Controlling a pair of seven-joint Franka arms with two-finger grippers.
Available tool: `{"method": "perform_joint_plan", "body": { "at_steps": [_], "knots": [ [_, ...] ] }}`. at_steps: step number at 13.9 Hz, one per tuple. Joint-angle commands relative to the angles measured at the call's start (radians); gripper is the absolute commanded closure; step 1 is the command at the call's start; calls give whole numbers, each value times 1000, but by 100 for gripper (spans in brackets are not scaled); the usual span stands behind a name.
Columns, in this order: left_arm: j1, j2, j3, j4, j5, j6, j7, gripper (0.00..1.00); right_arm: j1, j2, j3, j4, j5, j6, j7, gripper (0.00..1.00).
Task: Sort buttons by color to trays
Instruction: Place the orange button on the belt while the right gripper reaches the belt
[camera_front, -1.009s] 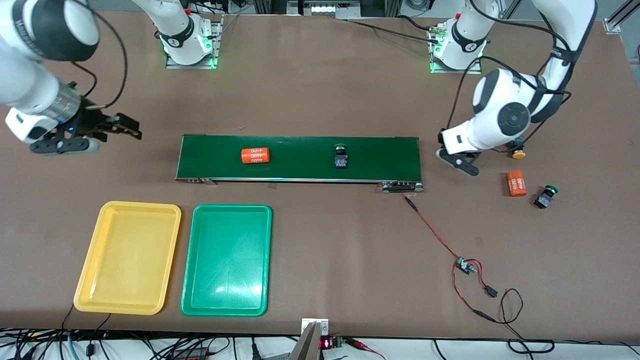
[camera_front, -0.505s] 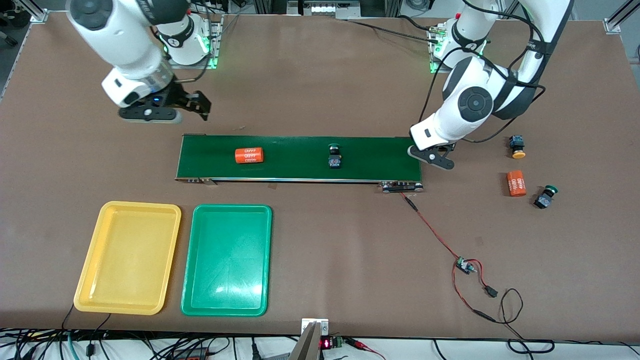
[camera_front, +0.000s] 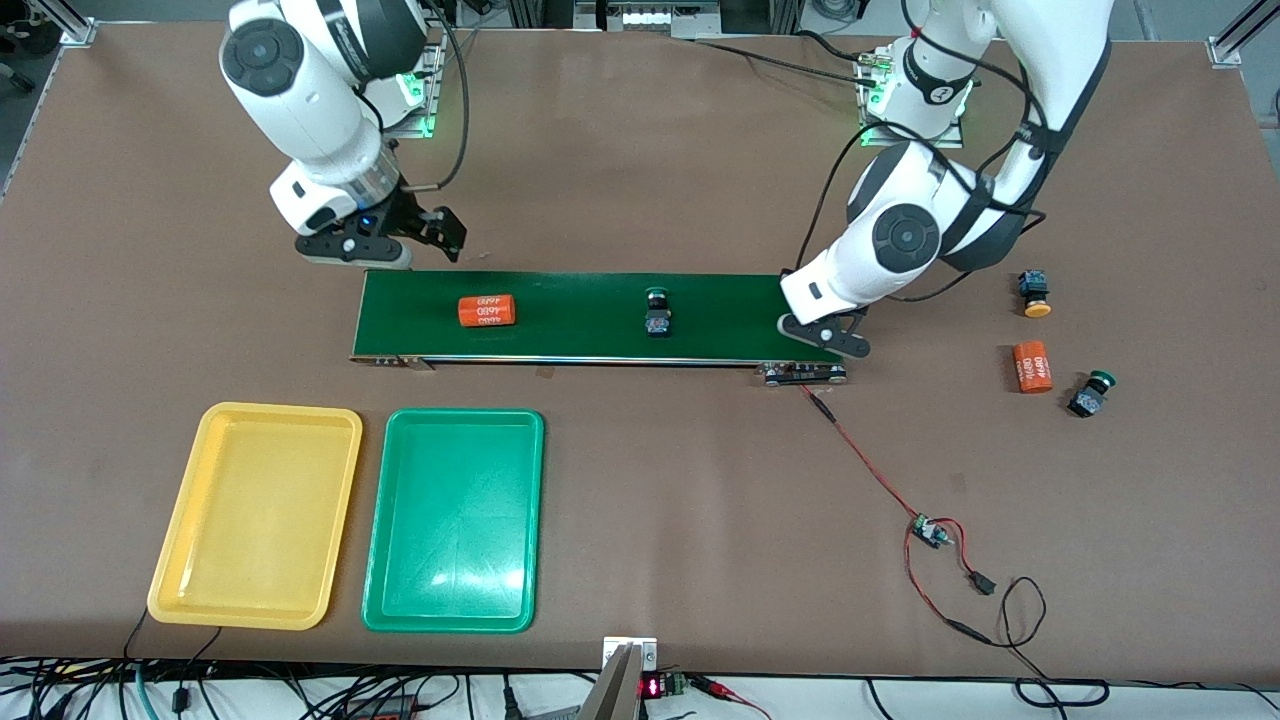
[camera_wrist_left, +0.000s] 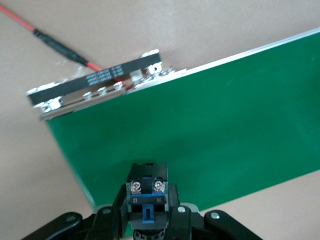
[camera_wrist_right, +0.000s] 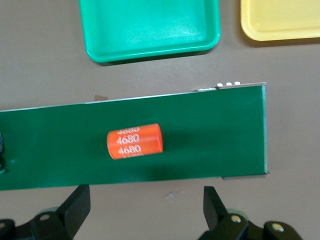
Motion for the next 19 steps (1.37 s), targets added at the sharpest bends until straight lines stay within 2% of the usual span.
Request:
{"method": "perform_joint_plan", "body": {
  "at_steps": [1, 3, 4, 5, 7, 10, 13, 15, 19],
  "knots": [
    [-13, 50, 8, 55, 3, -12, -21, 97, 25, 60, 4, 21, 0, 32, 23, 0],
    [-13, 64, 11, 55, 11, -12, -19, 89, 35, 89, 4, 23, -17, 36, 36, 0],
    [-13, 69, 11, 59, 11, -11, -19, 81, 44, 104, 4, 23, -52, 51, 65, 0],
    [-13, 78, 12, 61, 12, -12, -13, 66, 58, 124, 4, 23, -77, 67, 99, 0],
    [-13, 75, 14, 62, 11, -9, -4, 0, 77, 156, 4, 23, -141, 68, 116, 0],
    [-5, 34, 19, 78, 11, -16, 2, 0, 91, 176, 4, 23, -158, 68, 119, 0],
    [27, -26, 77, 69, 11, -38, 41, 0, 118, 201, 4, 23, -161, 97, 176, 0],
    [110, -26, 91, 67, 12, -113, 154, 0, 120, 222, 4, 21, -171, 128, 178, 0],
    [234, 3, 123, 62, 14, -118, 303, 0, 123, 251, 4, 17, -192, 171, 185, 0]
  ]
}}
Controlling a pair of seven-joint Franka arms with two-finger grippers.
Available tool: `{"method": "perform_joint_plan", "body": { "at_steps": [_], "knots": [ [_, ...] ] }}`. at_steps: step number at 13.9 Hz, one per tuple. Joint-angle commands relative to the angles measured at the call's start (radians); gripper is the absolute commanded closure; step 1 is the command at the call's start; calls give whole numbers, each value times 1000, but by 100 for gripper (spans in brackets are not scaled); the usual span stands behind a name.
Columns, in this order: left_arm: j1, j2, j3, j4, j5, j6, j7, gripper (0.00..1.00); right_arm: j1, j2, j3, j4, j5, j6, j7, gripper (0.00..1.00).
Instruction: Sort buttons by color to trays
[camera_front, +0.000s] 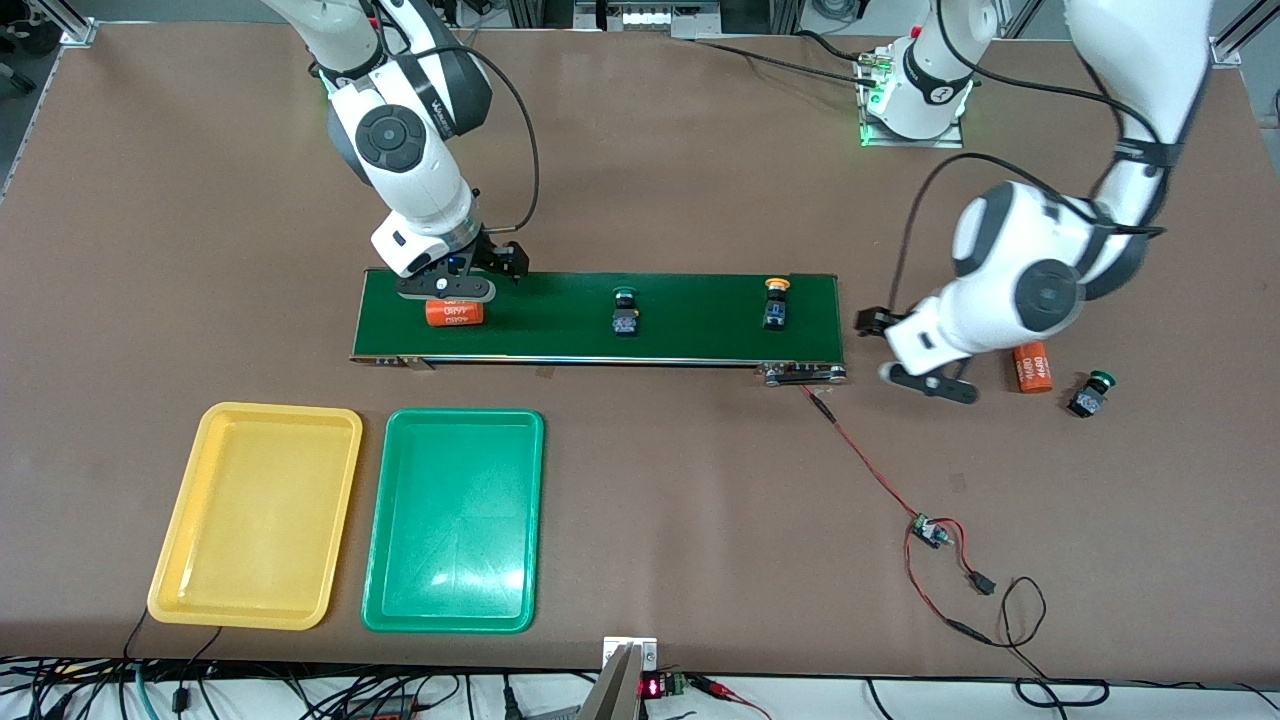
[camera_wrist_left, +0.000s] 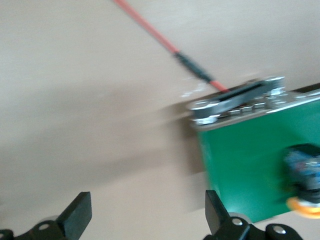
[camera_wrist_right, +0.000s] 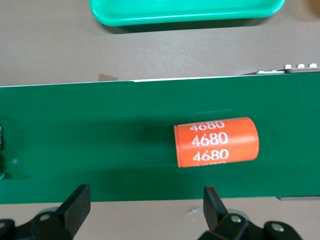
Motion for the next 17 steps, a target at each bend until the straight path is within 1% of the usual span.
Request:
{"method": "perform_joint_plan", "body": {
  "at_steps": [1, 3, 6, 8, 10, 12, 14, 16, 17],
  "knots": [
    [57, 14, 30, -7, 12, -10, 87, 0, 5, 32, 0, 10, -30, 36, 28, 0],
    [109, 28, 49, -3, 12, -7, 133, 0, 7, 36, 0, 10, -32, 39, 28, 0],
    [207, 43, 50, 5, 10, 10, 132, 0, 34, 39, 0, -2, -34, 55, 59, 0],
    [243, 49, 68, 5, 12, 11, 138, 0, 36, 41, 0, -5, -37, 62, 76, 0],
    [244, 62, 99, 6, 12, 14, 143, 0, 37, 50, 0, -5, -66, 78, 77, 0],
    [244, 85, 122, 16, 21, 33, 143, 0, 49, 62, 0, -5, -70, 87, 82, 0],
    [238, 126, 148, 60, 53, 33, 143, 0, 72, 76, 0, -5, -86, 95, 138, 0],
    [238, 158, 171, 86, 68, 33, 144, 0, 88, 97, 0, -5, -174, 95, 200, 0],
    [238, 166, 173, 88, 68, 34, 144, 0, 88, 105, 0, -5, -199, 96, 218, 0]
  ]
}}
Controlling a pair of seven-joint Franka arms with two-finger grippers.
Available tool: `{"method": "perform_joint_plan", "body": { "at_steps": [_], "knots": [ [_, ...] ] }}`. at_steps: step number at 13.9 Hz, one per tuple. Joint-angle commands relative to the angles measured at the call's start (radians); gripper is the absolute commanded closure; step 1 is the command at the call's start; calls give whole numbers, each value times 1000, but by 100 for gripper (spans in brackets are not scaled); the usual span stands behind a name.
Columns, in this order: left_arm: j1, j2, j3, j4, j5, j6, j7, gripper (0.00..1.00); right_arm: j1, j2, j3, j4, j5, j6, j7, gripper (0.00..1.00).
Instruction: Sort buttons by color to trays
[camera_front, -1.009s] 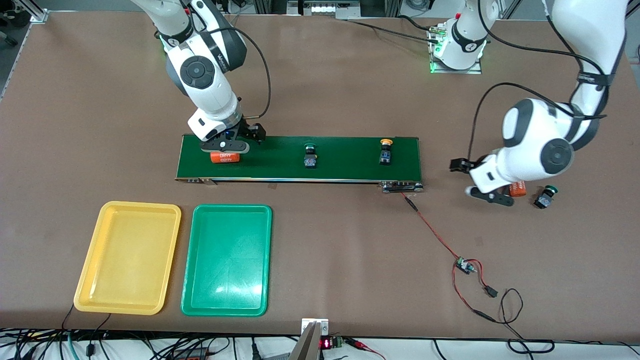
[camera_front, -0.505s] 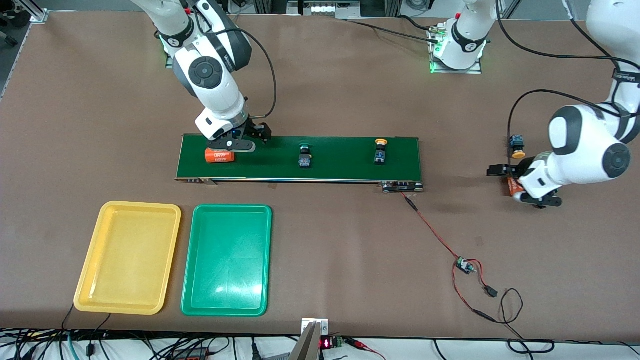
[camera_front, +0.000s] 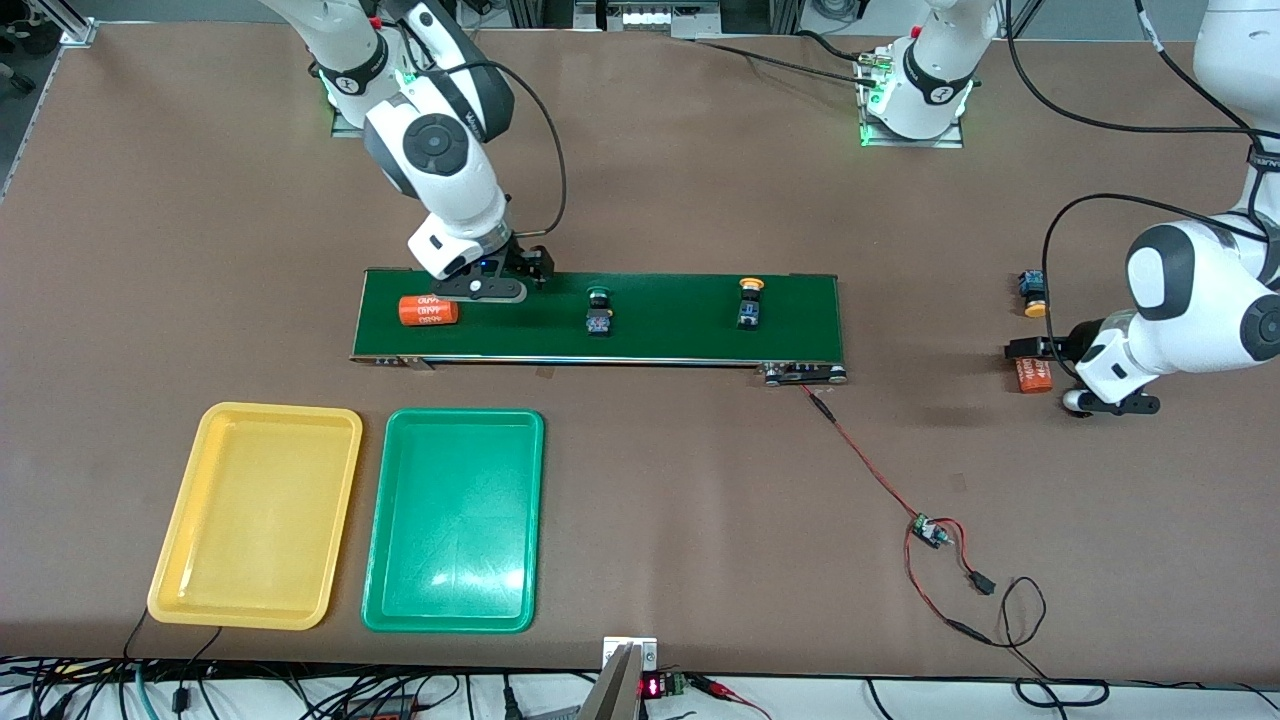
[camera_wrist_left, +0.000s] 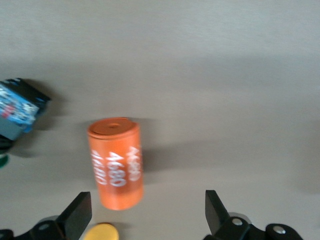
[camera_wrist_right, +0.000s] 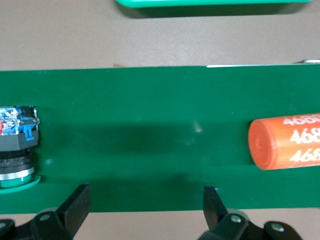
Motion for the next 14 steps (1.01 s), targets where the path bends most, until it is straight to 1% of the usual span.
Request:
{"method": "perform_joint_plan", "body": {
  "at_steps": [1, 5, 8, 9, 10, 11, 14],
  "knots": [
    [-9, 48, 16, 47, 28, 13, 9, 0, 10, 27, 0, -2, -70, 23, 65, 0],
    [-10, 91, 20, 41, 28, 53, 9, 0, 10, 38, 0, 1, -70, 43, 74, 0],
    [-7, 99, 36, 41, 28, 66, 47, 0, 13, 45, 0, 4, -73, 47, 75, 0],
    [-7, 102, 39, 41, 28, 66, 78, 7, 26, 46, 0, 4, -71, 52, 75, 0],
    [-7, 105, 42, 41, 28, 69, 113, 28, 29, 46, 0, 4, -70, 54, 75, 0],
    [-9, 105, 53, 41, 28, 78, 141, 43, 29, 46, 0, 4, -70, 54, 75, 0],
    [-13, 100, 54, 39, 28, 77, 184, 98, 27, 46, 0, 6, -71, 66, 75, 0]
  ]
}}
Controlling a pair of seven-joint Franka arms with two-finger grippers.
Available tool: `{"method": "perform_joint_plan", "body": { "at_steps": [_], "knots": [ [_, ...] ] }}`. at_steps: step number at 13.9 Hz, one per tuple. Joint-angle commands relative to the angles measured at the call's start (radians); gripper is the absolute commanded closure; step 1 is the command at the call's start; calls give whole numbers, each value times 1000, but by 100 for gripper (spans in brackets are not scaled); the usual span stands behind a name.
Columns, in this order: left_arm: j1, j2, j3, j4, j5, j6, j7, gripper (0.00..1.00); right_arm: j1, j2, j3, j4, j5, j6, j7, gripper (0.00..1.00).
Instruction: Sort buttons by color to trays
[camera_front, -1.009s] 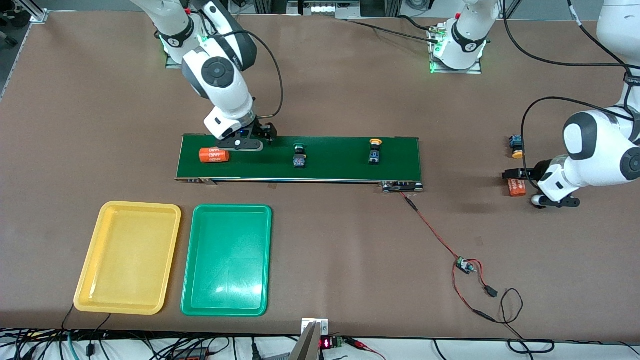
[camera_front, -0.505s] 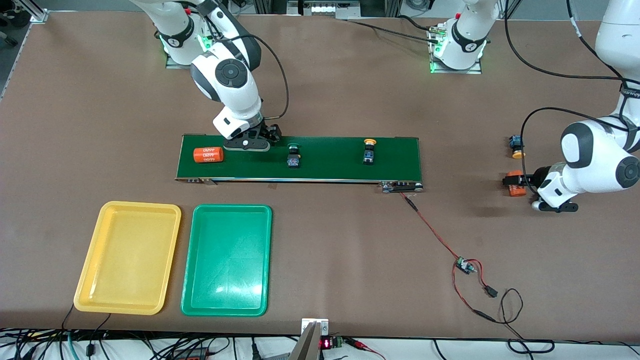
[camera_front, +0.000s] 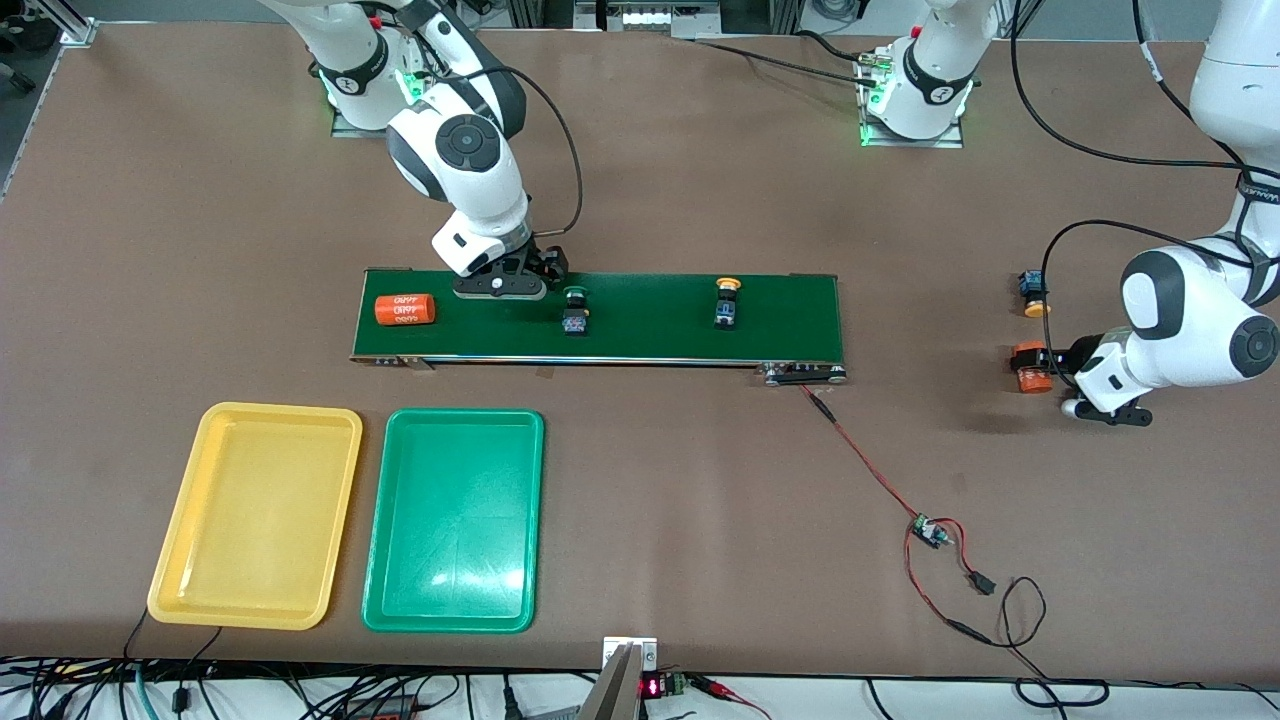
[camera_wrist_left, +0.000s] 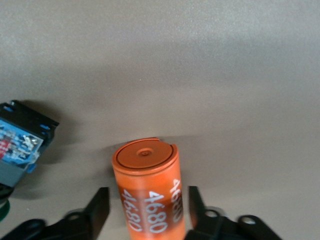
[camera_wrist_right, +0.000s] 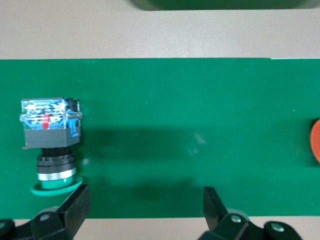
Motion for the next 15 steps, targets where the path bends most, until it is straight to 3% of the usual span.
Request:
{"method": "perform_joint_plan", "body": {
  "at_steps": [1, 5, 7, 10, 15],
  "knots": [
    [-20, 1, 8, 16, 26, -4, 33, 100, 3, 7, 1, 7, -21, 19, 27, 0],
    [-64, -59, 7, -2, 24, -61, 44, 100, 3, 15, -1, 7, -22, 28, 27, 0],
    [-90, -134, -28, -19, 23, -159, 82, 100, 3, 24, -2, 7, -24, 34, 27, 0],
    [-145, -227, -129, -19, 14, -263, 111, 100, 6, 30, -4, 7, -27, 38, 27, 0],
    [-181, -240, -310, -14, 11, -305, 198, 100, 4, 30, -5, 8, -33, 34, 24, 0]
  ]
}}
